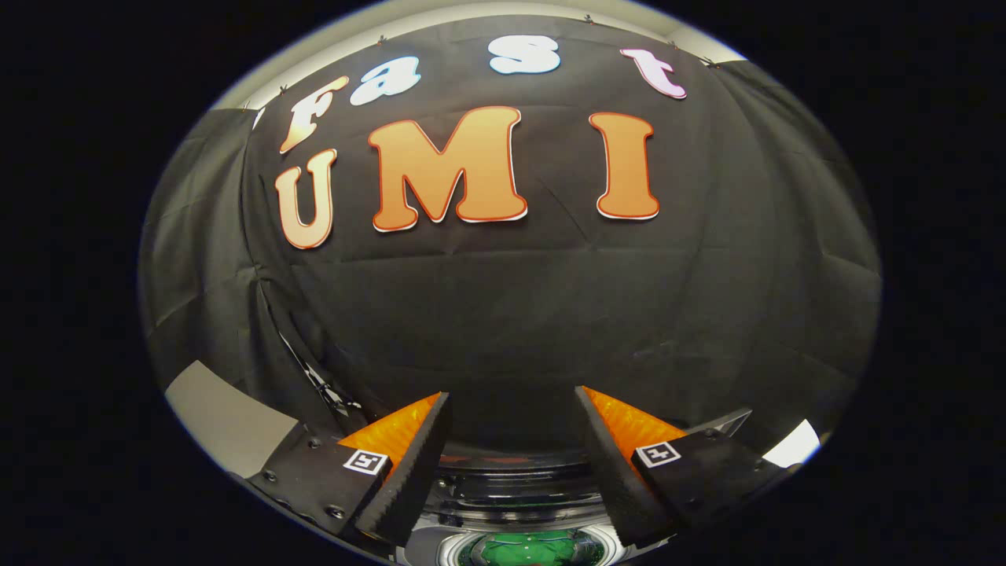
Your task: Put the clothes into the washing machine and then close the washing machine lid.
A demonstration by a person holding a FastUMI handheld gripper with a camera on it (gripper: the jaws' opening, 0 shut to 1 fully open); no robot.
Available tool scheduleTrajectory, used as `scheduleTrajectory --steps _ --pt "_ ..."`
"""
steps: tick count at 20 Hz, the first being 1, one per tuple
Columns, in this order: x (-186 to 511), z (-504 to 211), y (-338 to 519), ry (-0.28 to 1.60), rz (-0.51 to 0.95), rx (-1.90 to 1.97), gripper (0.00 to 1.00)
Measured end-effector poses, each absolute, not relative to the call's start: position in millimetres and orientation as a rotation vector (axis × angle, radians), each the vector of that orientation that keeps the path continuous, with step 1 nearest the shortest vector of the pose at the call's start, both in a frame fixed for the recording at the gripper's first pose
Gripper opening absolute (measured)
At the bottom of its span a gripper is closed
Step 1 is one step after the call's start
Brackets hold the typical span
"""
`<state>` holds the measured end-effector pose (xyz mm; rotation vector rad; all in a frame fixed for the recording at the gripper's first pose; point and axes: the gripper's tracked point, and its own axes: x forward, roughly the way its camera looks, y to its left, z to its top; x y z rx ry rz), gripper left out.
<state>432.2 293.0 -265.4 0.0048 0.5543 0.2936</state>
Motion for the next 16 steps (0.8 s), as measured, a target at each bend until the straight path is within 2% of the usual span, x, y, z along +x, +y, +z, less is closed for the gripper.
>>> scheduleTrajectory --steps 7,16 --pt "453.2 -309.4 290.0 0.642 0.249 -0.041 0.99" --pt "440.7 -297.9 285.7 0.572 0.243 -0.02 0.99"
